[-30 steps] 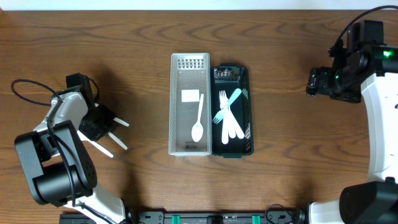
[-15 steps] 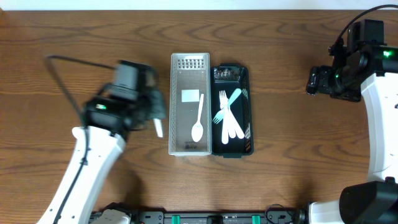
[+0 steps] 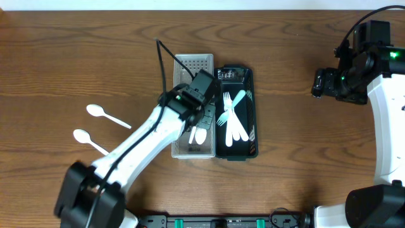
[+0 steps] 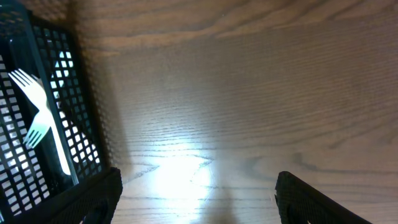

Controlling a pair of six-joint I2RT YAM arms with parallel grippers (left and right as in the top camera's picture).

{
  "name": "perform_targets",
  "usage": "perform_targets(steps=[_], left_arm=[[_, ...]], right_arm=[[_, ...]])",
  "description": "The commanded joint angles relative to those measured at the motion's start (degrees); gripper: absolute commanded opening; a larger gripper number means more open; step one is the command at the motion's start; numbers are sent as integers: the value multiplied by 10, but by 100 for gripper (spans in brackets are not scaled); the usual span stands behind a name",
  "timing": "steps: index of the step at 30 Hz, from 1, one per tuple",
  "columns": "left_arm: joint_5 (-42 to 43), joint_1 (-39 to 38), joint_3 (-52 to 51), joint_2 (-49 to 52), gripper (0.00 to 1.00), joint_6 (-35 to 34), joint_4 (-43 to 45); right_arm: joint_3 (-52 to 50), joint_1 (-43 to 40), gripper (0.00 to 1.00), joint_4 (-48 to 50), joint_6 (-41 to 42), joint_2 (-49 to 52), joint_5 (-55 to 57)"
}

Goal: Pack container

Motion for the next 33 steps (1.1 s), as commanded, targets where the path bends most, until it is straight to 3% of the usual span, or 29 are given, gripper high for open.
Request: perform_targets(steps=[1,4,5,7,11,19,22,26,31,33], left_arm=[[-17,28,0,20,6,-3,10],[-15,54,0,29,8,-3,13],[-14,61,0,29,16,-3,11],[-15,70,3,23,44,-3,3],[-15,73,25,-5,61,18,-14],[-16,88,113,-107,61,31,-77],[-42,125,116,-155,58,-1,-69],[-69,222,115,-175,58,-109,-84],[-51,360,114,-124,58,-312,-153],[-27,402,110,-85,65,-372,-161]], right_arm=[[-2,5,82,-1,-2,0,-4],[-2,5,82,-1,-2,0,-4],[-2,5,82,-1,-2,0,-4],[-2,5,82,-1,-2,0,-4],[-2,5,82,-1,-2,0,-4],[-2,5,82,-3,-6,0,-2],[-2,5,82,-3,-8,0,-1],[-2,5,82,-3,-10,0,-1],[-2,5,82,-7,-10,0,-2],[-2,5,82,-7,-10,0,-2]])
